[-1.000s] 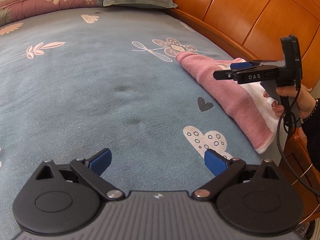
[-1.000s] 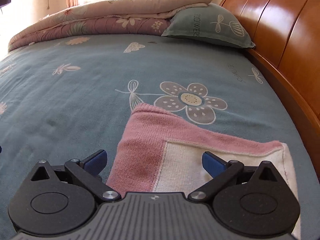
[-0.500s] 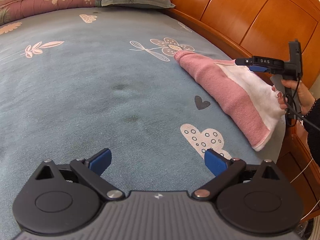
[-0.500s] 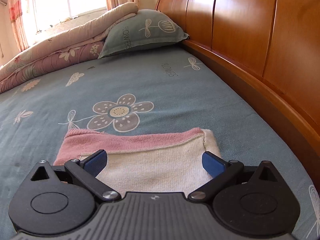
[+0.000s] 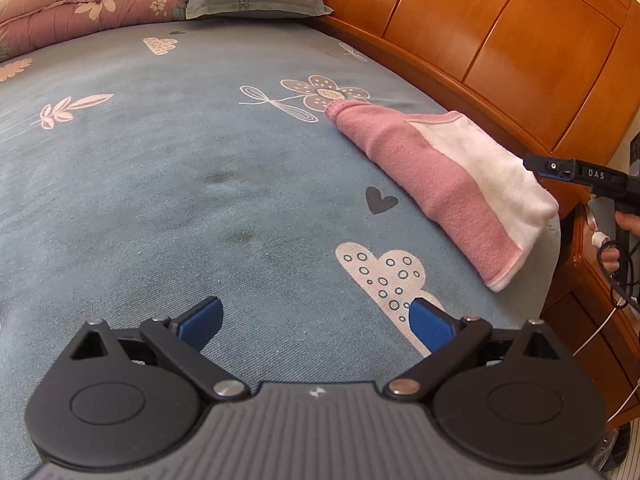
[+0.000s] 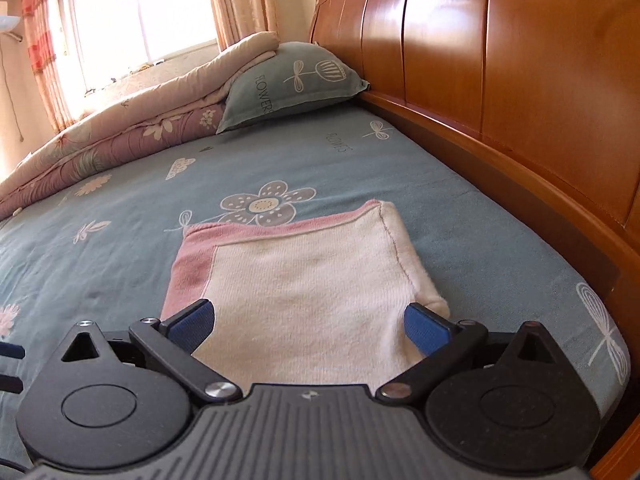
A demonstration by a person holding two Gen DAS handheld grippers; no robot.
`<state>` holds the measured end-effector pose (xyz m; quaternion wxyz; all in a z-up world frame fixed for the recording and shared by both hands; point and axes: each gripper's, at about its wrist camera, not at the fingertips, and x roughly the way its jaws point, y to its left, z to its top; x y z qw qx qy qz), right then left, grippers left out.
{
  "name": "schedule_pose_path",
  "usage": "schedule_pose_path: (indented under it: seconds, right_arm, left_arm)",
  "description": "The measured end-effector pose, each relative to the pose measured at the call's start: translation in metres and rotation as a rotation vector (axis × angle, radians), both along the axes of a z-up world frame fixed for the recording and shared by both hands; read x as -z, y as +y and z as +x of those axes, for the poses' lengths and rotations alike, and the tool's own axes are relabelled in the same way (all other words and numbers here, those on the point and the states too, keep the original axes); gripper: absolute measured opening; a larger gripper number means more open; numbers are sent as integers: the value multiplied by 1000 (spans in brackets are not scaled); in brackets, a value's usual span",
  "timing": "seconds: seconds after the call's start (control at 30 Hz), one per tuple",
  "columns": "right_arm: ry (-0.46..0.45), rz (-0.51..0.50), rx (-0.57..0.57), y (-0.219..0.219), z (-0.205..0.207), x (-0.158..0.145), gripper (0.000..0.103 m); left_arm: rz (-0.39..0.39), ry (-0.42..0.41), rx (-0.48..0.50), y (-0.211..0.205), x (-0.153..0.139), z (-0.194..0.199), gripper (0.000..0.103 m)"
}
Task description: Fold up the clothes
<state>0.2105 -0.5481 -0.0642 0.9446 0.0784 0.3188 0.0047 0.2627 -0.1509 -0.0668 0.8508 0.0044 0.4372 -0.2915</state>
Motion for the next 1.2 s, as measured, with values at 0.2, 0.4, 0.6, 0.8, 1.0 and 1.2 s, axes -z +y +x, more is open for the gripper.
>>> schedule_pose_path:
  seconds: [0.2,0.4,0.6,0.8,1.0,1.2]
  right_arm:
    - [75,-42,131,-13,-13,19,102]
    - [-78,-20,-13,13,-29,-4,103]
    - [62,-22,69,-6,3,35,99]
    - [16,-71,48,14,-22,19,101]
    - [90,-90,66,14,-27,30,102]
    - [8,-118,-65,58,-39,13,103]
  left_arm:
    - [53,-10,10,-3,-2,-9,99]
    - [61,-10,-3,-1,-4,-9,99]
    - [69,-11,19,-5,-4,-15,99]
    - [72,-2,1,0,-3,-14,99]
    - [85,1,20,-3,-4,-21,99]
    - [98,-10,10,0,-7,-24,99]
